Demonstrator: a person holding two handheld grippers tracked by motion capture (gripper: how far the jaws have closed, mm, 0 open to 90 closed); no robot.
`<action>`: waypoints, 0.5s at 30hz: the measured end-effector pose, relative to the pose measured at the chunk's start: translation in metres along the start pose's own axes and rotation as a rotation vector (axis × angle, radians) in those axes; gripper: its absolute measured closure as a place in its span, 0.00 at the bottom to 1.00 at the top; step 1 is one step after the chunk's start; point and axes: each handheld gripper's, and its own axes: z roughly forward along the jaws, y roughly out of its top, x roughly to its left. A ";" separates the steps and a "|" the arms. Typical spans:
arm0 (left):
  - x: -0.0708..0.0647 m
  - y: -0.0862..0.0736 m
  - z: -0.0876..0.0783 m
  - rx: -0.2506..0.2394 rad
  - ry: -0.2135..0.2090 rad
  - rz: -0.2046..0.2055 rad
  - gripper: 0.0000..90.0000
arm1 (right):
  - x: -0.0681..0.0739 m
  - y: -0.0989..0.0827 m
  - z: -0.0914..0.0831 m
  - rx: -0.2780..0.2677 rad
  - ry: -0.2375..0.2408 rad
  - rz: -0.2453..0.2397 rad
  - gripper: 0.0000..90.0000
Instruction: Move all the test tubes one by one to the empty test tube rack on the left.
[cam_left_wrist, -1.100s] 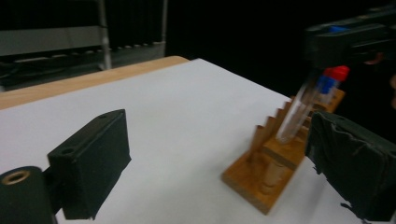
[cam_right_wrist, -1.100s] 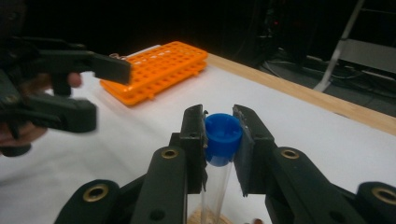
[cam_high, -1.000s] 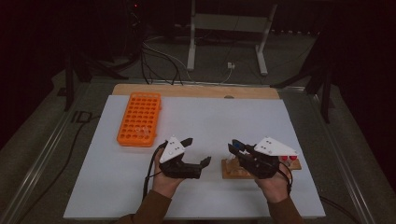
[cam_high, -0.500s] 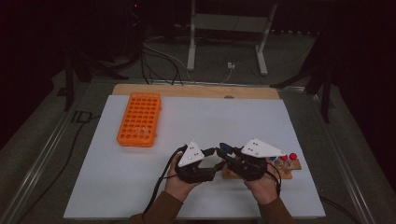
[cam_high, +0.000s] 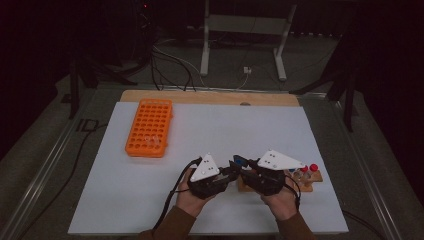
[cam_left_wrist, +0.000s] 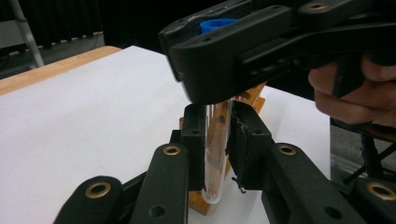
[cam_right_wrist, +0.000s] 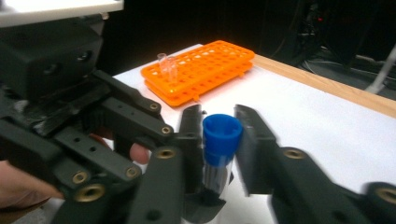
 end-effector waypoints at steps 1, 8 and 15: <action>0.001 0.000 0.000 0.000 0.004 0.001 0.86 | -0.001 0.000 -0.001 -0.004 0.009 -0.003 0.71; 0.008 -0.001 -0.007 0.004 0.054 -0.012 0.86 | -0.009 -0.005 -0.013 -0.029 -0.041 0.020 0.32; 0.018 -0.003 -0.019 -0.005 0.106 -0.027 0.86 | -0.017 -0.016 -0.026 -0.014 -0.089 0.027 0.20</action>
